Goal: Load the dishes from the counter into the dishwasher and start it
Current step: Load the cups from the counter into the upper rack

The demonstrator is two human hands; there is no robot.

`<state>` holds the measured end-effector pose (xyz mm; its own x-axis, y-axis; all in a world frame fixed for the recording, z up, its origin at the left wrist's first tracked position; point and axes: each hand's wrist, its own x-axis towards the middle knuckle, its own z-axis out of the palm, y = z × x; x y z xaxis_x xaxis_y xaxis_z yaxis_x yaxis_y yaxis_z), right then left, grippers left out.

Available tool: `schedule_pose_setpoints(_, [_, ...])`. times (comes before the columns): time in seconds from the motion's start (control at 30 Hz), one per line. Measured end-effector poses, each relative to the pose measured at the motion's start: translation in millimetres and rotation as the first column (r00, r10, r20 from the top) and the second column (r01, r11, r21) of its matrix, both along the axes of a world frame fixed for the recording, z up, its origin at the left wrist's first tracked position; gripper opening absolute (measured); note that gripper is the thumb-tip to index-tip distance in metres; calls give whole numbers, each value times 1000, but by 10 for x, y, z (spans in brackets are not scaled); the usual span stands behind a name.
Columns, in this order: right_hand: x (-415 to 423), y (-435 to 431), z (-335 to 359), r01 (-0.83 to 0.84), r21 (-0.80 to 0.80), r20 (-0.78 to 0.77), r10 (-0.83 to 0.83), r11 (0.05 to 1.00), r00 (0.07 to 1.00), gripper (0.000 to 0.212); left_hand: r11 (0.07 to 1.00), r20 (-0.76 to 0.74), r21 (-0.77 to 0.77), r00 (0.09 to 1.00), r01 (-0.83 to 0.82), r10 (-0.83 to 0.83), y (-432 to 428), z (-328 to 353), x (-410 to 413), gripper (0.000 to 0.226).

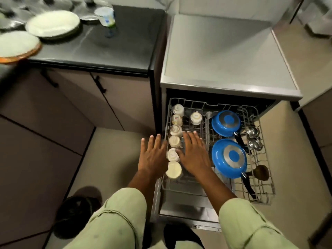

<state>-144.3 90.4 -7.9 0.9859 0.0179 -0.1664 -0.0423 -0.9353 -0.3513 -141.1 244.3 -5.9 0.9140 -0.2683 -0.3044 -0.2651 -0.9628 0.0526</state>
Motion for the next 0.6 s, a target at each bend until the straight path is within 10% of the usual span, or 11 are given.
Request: schedule_pose_setpoints(0.6, [152, 2743, 1366, -356, -107, 307, 371, 928, 876, 75, 915, 342, -178, 849, -362, 402, 2905, 1268, -451, 68])
